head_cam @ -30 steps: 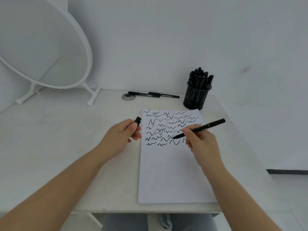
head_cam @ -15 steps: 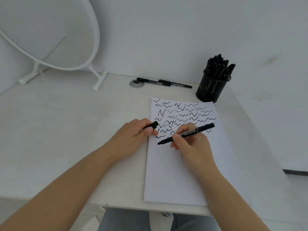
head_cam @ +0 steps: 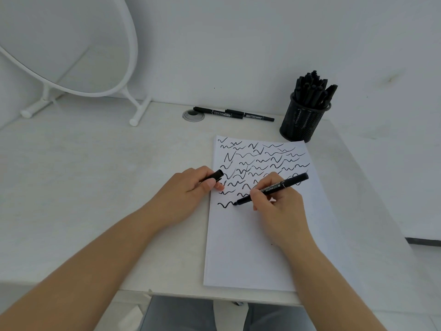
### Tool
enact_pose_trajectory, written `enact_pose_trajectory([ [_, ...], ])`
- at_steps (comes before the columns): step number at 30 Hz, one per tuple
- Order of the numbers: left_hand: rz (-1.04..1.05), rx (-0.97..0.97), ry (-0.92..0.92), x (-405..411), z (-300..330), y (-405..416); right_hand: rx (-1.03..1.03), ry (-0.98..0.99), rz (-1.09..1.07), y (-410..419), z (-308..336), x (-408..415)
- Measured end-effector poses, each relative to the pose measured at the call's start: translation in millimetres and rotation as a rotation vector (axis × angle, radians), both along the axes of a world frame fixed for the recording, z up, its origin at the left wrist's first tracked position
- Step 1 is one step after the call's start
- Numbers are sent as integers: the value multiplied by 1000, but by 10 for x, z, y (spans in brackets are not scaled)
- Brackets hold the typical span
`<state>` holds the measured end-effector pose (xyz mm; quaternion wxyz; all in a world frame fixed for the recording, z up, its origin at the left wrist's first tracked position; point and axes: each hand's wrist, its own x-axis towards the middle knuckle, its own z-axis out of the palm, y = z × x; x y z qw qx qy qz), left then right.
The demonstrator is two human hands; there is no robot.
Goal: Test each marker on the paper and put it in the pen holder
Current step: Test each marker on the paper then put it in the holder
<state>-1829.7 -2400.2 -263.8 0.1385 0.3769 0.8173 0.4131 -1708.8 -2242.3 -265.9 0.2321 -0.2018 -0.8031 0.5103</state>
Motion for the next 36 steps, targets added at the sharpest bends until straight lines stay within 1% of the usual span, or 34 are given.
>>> enact_pose_trajectory([
  [3, 4, 10, -13, -4, -13, -11, 64, 89, -118, 22, 32, 15],
  [5, 0, 26, 7, 0, -22, -14, 36, 173, -160, 27, 71, 23],
  [9, -1, 38, 63, 5, -24, -10, -189, 244, -114, 18, 121, 29],
  [12, -13, 21, 96, 13, -28, -3, -444, 280, -8, 35, 143, 33],
  [14, -13, 15, 110, 12, -36, -3, -542, 291, 45, 56, 147, 28],
  [19, -48, -12, 138, 14, -34, -9, -535, 276, 54, 61, 117, 14],
  [24, -65, -12, 123, 22, -48, -1, -507, 239, 61, 61, 99, 4],
  [28, -91, 5, 128, 42, -37, 8, -456, 201, 74, 40, 85, 5],
  [36, -111, 25, 166, 114, 14, 35, -442, 174, 159, 22, 72, 14],
])
